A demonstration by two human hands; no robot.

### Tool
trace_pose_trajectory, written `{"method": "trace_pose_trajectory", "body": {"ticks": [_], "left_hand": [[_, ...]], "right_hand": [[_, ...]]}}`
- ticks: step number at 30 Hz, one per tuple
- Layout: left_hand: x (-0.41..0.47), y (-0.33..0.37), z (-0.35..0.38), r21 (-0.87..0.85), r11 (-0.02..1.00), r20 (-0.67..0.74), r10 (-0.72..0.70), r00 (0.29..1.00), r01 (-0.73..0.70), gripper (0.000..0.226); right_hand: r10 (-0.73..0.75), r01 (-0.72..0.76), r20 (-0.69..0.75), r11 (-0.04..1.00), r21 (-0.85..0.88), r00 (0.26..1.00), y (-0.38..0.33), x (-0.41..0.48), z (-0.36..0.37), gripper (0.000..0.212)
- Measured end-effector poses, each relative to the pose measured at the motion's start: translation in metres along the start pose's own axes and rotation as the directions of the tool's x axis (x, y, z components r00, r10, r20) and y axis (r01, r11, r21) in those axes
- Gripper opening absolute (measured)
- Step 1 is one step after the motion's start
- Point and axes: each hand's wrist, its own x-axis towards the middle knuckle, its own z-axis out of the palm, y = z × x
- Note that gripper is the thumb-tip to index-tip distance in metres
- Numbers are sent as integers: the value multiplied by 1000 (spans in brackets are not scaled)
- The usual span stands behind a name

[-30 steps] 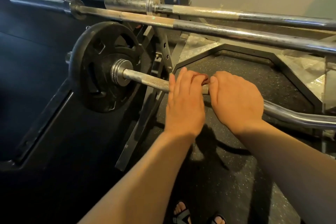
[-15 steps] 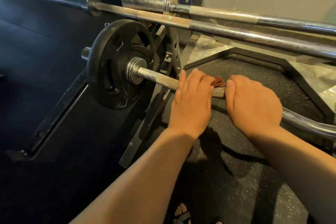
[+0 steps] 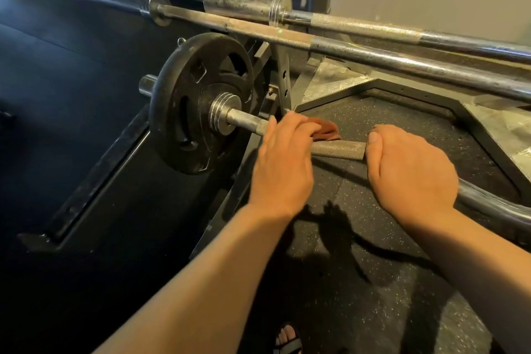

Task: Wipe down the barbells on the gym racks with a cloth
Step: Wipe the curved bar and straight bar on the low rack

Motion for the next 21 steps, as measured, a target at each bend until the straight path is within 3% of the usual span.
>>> {"method": "trace_pose_trajectory", "body": {"ticks": [2,4,6,9,12,15,19,21], "left_hand": [[6,-20,-11,36,998,-81,-38,996,41,35],[13,-30,-12,-43,984,-152,-177,972,173,37],[14,-21,-4,-170,954,-142,-274,951,249,36],[1,2,7,-208,950,-82,-255,964,233,35],[-17,4,8,-61,982,-79,-181,980,176,40],[9,-14,-6,137,989,-70,-37,997,47,28],[65,-13,-11,399,909,171,-206,963,124,35],[66,-5,0,475,872,186,-226,956,114,40]], "right_hand": [[7,-7,0,1000,2,1000,0,0,0,36],[16,-16,0,1000,4,1000,0,1,1,36],[19,-19,8,1000,2,1000,1,1,2,37],[13,-13,4,1000,3,1000,1,1,2,37],[8,-8,13,1000,8,1000,0,1,2,38],[2,-2,20,1000,-1,1000,0,1,2,38],[-1,0,23,1000,15,1000,0,1,2,38],[1,-2,25,1000,21,1000,1,2,3,38]]}}
